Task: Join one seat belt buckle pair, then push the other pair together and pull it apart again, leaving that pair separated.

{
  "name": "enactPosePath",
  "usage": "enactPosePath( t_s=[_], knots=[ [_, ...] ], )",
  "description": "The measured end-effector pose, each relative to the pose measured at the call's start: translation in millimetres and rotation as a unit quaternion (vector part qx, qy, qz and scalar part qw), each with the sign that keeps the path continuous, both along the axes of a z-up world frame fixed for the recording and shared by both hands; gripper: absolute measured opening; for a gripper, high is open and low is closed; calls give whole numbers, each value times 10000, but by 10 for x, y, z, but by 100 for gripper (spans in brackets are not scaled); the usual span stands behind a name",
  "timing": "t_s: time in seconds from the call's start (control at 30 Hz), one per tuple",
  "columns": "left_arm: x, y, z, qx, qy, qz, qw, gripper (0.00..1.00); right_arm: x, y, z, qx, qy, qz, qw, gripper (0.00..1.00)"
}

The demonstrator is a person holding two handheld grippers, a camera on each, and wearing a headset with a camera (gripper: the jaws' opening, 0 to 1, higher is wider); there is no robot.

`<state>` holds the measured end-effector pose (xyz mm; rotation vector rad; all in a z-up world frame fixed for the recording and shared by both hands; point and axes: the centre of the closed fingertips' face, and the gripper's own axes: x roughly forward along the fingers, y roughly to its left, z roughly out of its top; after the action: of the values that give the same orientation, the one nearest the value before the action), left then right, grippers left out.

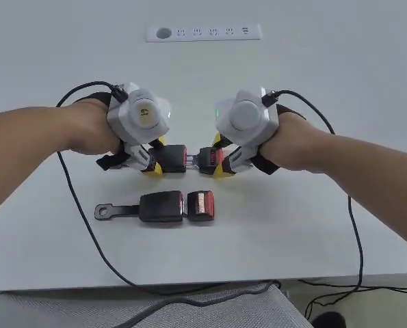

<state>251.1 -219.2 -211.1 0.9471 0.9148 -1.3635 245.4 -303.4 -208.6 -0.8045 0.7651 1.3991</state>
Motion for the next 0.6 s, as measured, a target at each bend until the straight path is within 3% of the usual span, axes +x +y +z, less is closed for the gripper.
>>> enactPosePath(
  t_s=[0.3,0.6],
  knots=[
    [-13,-10,8,17,25,-7,10000,32,32,-215,0,-56,22,-147,9999,32],
    [-3,0,12,0,-4,87,10000,32,-33,-463,9,-180,3,-79,9998,32]
  ],
)
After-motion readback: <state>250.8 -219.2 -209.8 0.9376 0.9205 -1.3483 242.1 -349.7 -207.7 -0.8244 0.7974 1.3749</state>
